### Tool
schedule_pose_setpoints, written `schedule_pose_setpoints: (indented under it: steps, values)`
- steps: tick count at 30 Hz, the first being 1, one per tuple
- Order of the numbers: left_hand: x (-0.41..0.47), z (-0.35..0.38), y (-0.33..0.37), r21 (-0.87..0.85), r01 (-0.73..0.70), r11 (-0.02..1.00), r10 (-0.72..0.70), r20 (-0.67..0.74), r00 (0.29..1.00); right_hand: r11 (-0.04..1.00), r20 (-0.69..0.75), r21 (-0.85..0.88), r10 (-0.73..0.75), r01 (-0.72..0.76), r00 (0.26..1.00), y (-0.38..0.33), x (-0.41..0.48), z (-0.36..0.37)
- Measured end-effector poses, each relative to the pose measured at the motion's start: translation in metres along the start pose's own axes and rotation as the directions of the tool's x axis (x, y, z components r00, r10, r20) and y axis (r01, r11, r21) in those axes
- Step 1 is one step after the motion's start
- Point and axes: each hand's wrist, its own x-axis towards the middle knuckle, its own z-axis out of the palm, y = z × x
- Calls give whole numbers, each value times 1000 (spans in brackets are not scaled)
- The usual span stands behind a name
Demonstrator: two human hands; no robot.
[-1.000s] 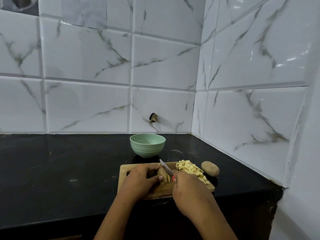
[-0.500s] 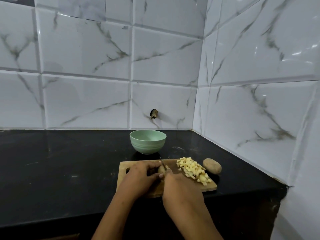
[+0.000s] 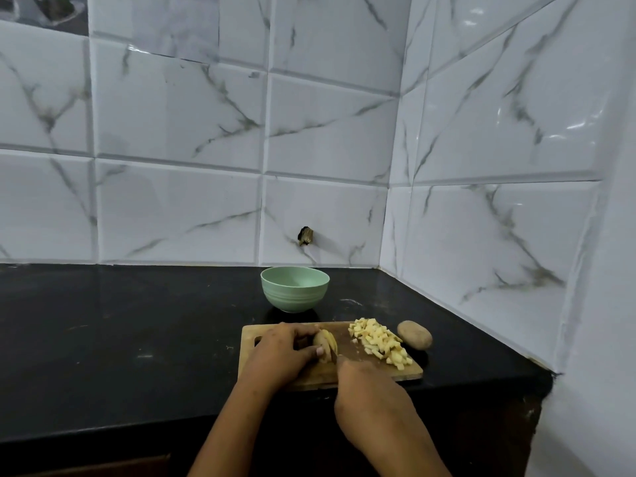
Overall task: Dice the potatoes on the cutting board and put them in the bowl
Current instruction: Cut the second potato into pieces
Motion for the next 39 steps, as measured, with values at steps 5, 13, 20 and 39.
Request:
schedule_pose_setpoints:
  steps: [5, 13, 20, 39]
  values:
    - [-2, -1, 1, -26, 5, 1000, -5, -10, 1000, 989, -22, 139, 48, -45, 999, 12, 2, -8]
    - [-1, 1, 1, -72, 20, 997, -23, -40, 999, 984, -220, 172, -8, 47, 975, 5, 4, -2]
    - [0, 2, 0, -51, 11, 999, -12, -22, 1000, 986, -242, 161, -13, 54, 970, 5, 1, 2]
    - [-4, 1, 5, -64, -26, 998, 23, -47, 999, 999, -48, -24, 30, -31, 998, -19, 28, -1]
